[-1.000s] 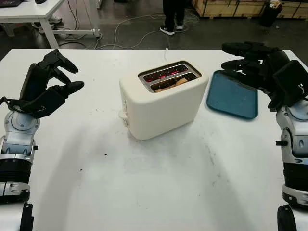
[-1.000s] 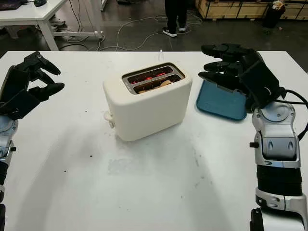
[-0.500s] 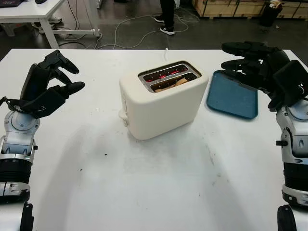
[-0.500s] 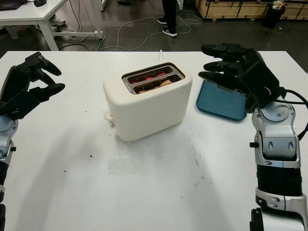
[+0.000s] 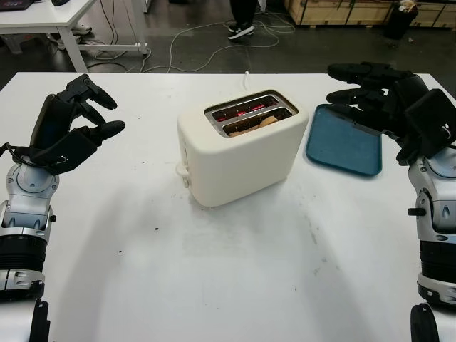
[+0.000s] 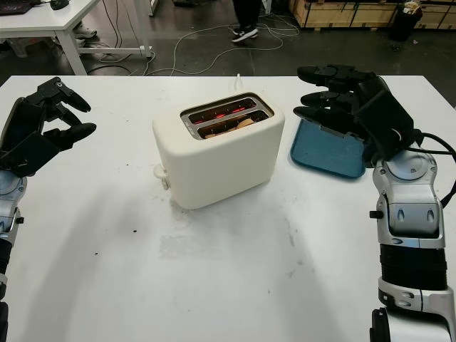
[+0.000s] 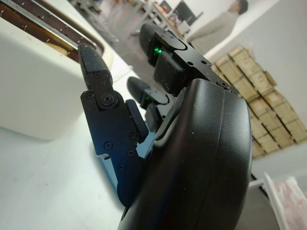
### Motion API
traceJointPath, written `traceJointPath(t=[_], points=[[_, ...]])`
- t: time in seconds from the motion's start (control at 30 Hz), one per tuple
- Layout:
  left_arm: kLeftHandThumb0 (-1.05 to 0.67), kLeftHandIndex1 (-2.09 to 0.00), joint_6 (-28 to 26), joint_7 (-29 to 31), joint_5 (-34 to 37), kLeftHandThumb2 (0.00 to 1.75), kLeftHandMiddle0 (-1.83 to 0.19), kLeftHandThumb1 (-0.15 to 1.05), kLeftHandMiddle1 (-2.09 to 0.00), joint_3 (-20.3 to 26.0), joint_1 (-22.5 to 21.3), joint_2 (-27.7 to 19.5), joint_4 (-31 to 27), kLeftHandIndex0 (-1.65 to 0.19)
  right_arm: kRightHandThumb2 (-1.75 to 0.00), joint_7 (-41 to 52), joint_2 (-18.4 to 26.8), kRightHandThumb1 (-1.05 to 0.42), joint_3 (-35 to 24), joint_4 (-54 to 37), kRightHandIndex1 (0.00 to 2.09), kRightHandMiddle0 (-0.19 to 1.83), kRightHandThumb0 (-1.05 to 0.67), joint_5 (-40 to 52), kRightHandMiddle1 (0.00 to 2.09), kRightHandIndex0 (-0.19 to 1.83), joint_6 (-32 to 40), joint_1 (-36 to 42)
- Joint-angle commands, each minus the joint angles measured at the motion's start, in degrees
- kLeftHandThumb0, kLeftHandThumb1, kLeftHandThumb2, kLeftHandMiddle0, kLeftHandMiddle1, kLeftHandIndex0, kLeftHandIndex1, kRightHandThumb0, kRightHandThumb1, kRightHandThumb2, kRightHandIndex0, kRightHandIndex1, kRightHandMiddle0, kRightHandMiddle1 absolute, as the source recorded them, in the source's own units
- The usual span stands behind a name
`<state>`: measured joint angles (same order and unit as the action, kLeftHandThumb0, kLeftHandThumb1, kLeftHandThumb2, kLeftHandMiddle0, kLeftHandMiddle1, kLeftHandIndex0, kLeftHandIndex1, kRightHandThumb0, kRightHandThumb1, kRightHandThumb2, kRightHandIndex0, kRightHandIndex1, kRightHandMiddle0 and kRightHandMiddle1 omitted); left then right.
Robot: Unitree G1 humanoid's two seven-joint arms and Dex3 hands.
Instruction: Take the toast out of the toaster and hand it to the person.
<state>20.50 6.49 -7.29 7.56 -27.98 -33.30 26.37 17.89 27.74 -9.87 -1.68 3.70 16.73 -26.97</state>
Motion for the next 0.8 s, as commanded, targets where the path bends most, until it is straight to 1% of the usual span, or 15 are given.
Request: traceJointPath(t=[0.0,0.1,0.53,0.77], points=[[-1.05,-1.56,0.25,0.13,-0.15,0.19,-0.47,0.92,-1.57,-0.18,-0.22,0.25,-0.15,-0.36,0.00,0.19,0.46,-0.77,-0.52,0.21,0.60,0.77,-0.41,0.49,0.00,0.56,-0.15,-0.38],[-1.05,-1.56,0.19,0.30,0.30,0.18,-0.47,0.92,-1.57,-0.01,-0.21,0.42,-0.18,-0.35,0.00,-0.08,0.39,-0.77,-0.42,-0.32,0.60,0.77,-0.41,0.43,0.00,0.55,0.73,-0.42],[-1.05,-1.57,-0.49,0.21,-0.01,0.18,-0.47,0.92,-1.58,-0.08,-0.03,0.34,-0.77,-0.35,0.00,0.65,0.55,-0.77,-0.54,0.98,0.63,0.77,-0.42,0.48,0.00,0.55,-1.74,-0.36],[-1.05,-1.56,-0.02,-0.02,-0.28,0.20,-0.47,0.92,-1.57,-0.14,-0.08,0.23,-0.52,-0.35,0.00,0.44,0.44,-0.77,-0.52,0.53,0.64,0.77,-0.42,0.53,0.00,0.54,-0.57,-0.51]])
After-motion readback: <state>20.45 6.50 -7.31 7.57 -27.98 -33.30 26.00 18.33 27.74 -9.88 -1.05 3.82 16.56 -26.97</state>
